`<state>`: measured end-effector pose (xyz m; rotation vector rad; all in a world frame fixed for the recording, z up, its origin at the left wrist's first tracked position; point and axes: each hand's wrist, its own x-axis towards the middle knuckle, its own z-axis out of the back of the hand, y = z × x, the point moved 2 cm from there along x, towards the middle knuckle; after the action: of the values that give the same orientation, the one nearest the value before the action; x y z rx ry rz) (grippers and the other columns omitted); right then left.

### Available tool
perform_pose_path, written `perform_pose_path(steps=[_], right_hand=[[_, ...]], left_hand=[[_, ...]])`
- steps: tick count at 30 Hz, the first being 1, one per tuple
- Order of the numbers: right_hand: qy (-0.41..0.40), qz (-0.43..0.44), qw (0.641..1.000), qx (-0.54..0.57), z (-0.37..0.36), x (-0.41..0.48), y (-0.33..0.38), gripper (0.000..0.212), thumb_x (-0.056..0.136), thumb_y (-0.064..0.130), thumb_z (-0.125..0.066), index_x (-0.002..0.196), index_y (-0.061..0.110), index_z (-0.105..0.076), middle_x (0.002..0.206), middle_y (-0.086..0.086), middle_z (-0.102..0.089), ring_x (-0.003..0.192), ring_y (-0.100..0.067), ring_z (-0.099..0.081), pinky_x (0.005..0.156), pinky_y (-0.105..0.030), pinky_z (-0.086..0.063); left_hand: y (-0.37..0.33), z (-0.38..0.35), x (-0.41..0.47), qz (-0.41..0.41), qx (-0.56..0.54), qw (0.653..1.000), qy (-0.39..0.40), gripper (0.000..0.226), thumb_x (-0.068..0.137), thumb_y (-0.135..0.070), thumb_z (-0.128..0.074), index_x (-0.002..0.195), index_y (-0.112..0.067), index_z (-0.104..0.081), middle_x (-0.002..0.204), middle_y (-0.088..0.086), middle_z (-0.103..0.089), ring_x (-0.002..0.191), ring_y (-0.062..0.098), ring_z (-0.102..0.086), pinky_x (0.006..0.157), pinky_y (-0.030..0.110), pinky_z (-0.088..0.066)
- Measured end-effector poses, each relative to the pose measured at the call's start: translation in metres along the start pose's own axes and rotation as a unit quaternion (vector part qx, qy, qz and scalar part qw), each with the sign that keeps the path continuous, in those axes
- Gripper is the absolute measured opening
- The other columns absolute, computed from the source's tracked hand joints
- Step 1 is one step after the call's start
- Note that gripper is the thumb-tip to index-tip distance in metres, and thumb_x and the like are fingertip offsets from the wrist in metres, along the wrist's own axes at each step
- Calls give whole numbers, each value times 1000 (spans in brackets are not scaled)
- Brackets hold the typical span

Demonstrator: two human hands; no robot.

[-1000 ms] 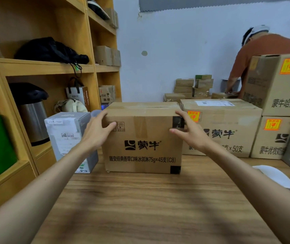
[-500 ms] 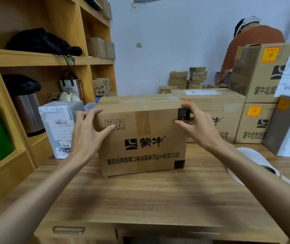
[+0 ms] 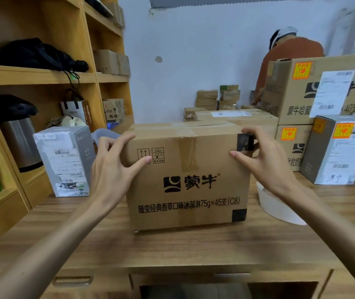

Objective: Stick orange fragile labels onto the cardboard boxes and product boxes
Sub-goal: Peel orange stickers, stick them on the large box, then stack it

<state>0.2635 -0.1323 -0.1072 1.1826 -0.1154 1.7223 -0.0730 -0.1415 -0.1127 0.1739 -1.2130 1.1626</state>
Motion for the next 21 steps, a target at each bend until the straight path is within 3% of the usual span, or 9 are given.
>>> perform_pose_path(steps=[12,21], right_hand=[[-15,-20,999,-32,21,-4,-44,48,87,30,-76,126,23,-48,119,-2,-56,101,-14,-52,81,-26,-39],[-2,-27,1000,1,-6,11,-47,50,89,30,-73,133,21,-49,126,-3,-54,106,-11,-50,91,-28,-43]], left_hand=[[-15,-62,9,-13,-33,999,34,65,82,-48,-78,140,-27,-55,116,2,-44,100,11,-45,85,30,-45],[3,-64,21,31,-13,998,52,64,85,-49,-76,143,-34,-51,125,4,-47,108,13,-47,95,39,-46]])
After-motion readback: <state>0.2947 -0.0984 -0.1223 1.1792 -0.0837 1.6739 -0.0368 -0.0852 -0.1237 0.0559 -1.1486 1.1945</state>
